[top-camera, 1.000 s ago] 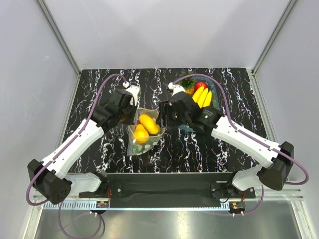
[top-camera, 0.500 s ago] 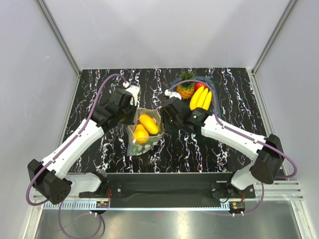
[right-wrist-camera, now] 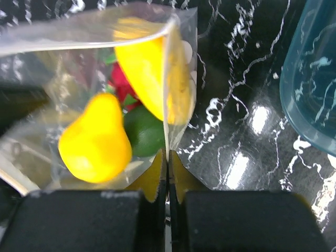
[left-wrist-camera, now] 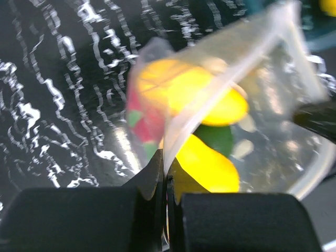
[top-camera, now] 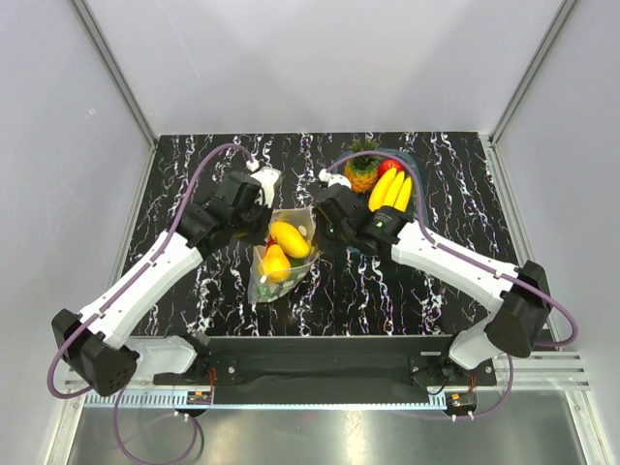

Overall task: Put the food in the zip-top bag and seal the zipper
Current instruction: Adjust the zipper food storage bag at the center of the board.

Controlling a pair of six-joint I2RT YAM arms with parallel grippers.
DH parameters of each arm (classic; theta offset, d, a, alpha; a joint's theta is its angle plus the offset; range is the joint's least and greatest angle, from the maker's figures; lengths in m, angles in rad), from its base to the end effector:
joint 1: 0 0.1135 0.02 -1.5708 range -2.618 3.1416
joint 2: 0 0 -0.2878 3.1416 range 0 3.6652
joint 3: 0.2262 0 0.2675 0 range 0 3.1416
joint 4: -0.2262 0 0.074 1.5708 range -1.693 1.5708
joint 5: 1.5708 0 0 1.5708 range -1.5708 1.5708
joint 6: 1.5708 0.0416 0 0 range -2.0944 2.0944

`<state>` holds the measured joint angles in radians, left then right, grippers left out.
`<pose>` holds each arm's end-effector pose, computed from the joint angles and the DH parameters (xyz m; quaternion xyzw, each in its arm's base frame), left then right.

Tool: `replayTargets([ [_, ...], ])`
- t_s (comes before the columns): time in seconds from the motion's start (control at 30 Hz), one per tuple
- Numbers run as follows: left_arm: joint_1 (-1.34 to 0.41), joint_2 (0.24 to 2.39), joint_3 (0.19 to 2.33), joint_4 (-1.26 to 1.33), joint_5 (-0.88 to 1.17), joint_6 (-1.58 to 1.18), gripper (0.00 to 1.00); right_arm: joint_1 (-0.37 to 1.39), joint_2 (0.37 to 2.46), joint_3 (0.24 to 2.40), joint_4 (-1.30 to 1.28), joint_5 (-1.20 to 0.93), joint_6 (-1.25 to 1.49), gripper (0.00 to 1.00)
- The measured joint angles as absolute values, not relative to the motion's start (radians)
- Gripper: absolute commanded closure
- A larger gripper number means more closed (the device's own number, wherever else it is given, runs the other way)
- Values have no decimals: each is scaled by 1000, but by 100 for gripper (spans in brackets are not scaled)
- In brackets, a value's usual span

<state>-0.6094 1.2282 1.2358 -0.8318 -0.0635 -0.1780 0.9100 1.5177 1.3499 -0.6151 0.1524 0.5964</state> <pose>0.2163 -0.1478 0.3618 0.1879 0.9116 -0.1125 0.3480 0.2219 0.2751 0.3353 -0.1149 0.9140 0.2105 0.3273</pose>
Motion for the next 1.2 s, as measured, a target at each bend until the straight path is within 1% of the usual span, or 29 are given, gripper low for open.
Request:
replayTargets([
  [0.37, -742, 1260, 1339, -897, 100, -227, 96, 911, 1512, 1475, -634, 135, 596, 100],
  [0.6, -752, 1273, 1338, -881, 162, -265, 97, 911, 1449, 1429, -625, 134, 597, 100],
  [0.67, -752, 1273, 1324, -857, 180, -281, 96, 911, 1429, 1395, -620, 137, 599, 100],
  [0.7, -752, 1273, 1314, -846, 188, -287, 94, 911, 1423, 1380, -618, 138, 600, 100],
  [0.73, -752, 1274, 1305, -838, 195, -292, 88, 911, 1419, 1366, -616, 139, 601, 100],
  [0.77, -752, 1275, 1295, -830, 201, -297, 85, 911, 1416, 1353, -616, 139, 604, 100],
  [0.8, -753, 1277, 1287, -820, 207, -304, 80, 911, 1413, 1340, -611, 139, 607, 100],
  [0.83, -756, 1280, 1281, -808, 214, -310, 71, 911, 1411, 1330, -607, 140, 609, 100],
  [0.9, -764, 1285, 1274, -791, 224, -318, 56, 911, 1403, 1315, -603, 142, 612, 100],
  [0.93, -767, 1286, 1271, -785, 225, -323, 39, 911, 1399, 1310, -601, 142, 616, 100],
  [1.03, -775, 1279, 1264, -771, 223, -335, 21, 911, 1384, 1298, -596, 150, 623, 100],
  [1.07, -777, 1270, 1258, -760, 220, -337, 11, 911, 1380, 1296, -596, 154, 626, 100],
  [1.1, -778, 1252, 1249, -754, 215, -339, 3, 911, 1377, 1295, -596, 159, 627, 100],
  [1.2, -778, 1171, 1226, -751, 201, -341, 1, 911, 1374, 1290, -595, 170, 630, 100],
])
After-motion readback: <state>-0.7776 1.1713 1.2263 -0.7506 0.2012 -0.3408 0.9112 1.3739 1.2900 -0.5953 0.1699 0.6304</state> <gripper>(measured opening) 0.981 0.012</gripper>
